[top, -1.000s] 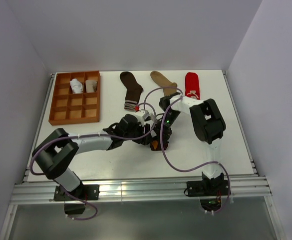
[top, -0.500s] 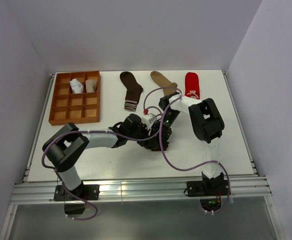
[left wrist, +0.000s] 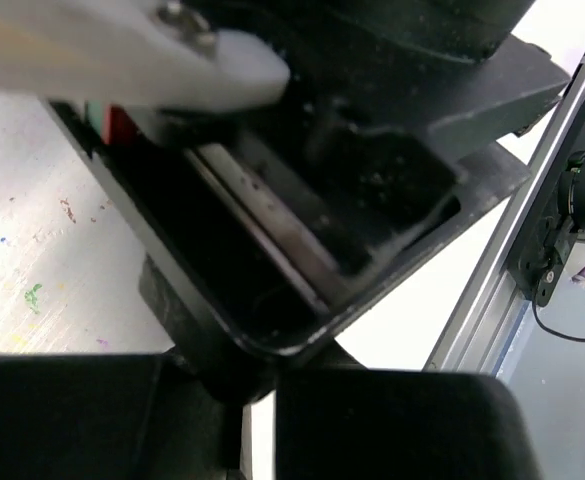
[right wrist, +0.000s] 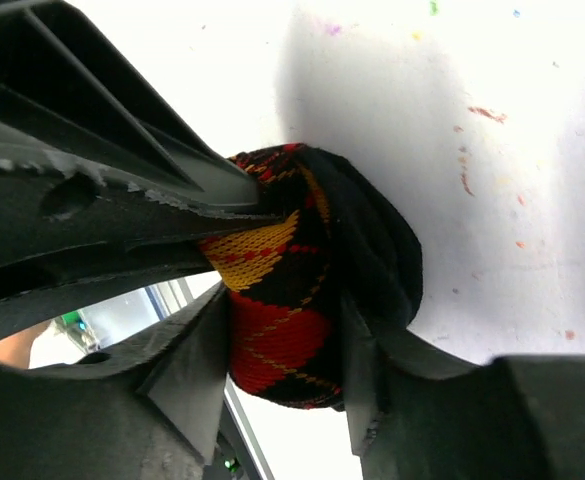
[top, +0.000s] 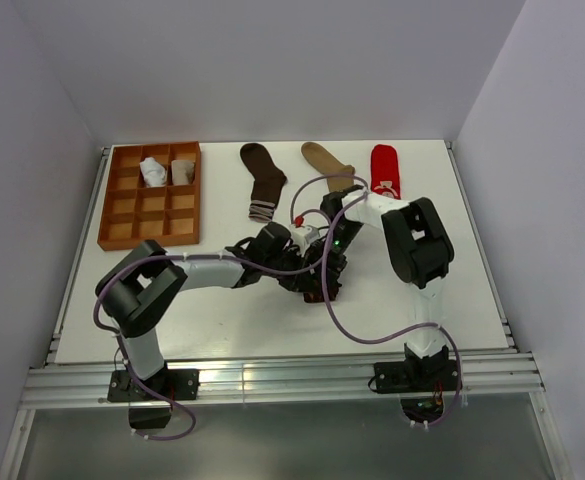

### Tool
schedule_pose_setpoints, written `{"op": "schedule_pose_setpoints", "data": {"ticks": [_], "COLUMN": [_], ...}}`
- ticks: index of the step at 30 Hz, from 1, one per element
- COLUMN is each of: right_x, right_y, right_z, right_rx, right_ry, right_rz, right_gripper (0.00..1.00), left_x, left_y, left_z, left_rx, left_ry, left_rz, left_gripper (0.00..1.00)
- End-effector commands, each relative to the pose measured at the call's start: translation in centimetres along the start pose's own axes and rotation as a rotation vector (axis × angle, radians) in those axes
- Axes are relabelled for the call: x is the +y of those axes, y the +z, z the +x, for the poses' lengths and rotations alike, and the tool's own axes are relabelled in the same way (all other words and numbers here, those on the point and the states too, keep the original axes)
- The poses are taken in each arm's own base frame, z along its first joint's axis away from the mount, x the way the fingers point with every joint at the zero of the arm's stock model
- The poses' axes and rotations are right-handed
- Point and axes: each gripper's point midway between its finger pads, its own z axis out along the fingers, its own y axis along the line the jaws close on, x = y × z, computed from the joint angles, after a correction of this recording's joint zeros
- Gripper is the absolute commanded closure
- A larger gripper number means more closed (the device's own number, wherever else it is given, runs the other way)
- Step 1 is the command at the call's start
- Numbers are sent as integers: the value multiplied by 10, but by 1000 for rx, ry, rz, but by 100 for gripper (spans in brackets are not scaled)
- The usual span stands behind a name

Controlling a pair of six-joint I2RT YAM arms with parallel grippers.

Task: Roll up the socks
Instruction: Roll the sock at the center of the board.

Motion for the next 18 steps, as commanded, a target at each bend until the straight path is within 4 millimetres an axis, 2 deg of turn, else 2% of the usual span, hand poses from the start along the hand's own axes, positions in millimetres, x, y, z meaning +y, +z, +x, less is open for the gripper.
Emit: {"op": "schedule_pose_setpoints", "data": {"ticks": [1, 4, 7, 9, 15, 18], "right_x": [-43, -41, -39, -40, -39, -41], "right_y": [1, -9, -25, -43, -85, -94], "right_z": [-2, -10, -18, -21, -12, -3], "right_rx": [3, -54, -137, -214, -346, -391], "right_ry": [-111, -128, -145, -148, -143, -156], "right_rz": [180, 209, 255, 283, 313, 359], "right_gripper": [47, 44, 41, 37, 34, 34], "left_x": [19, 24, 26, 27, 29, 28], "left_y": [6, 7, 9, 8, 11, 11], "left_z": [17, 23, 25, 28, 27, 24], "left_rx": [69, 93, 109, 130, 162, 171], "left_ry": [-35, -57, -71, -86, -111, -126], "left_rz": [-90, -122, -136, -148, -183, -197], "left_gripper": [100, 100, 100, 100, 100, 100]}}
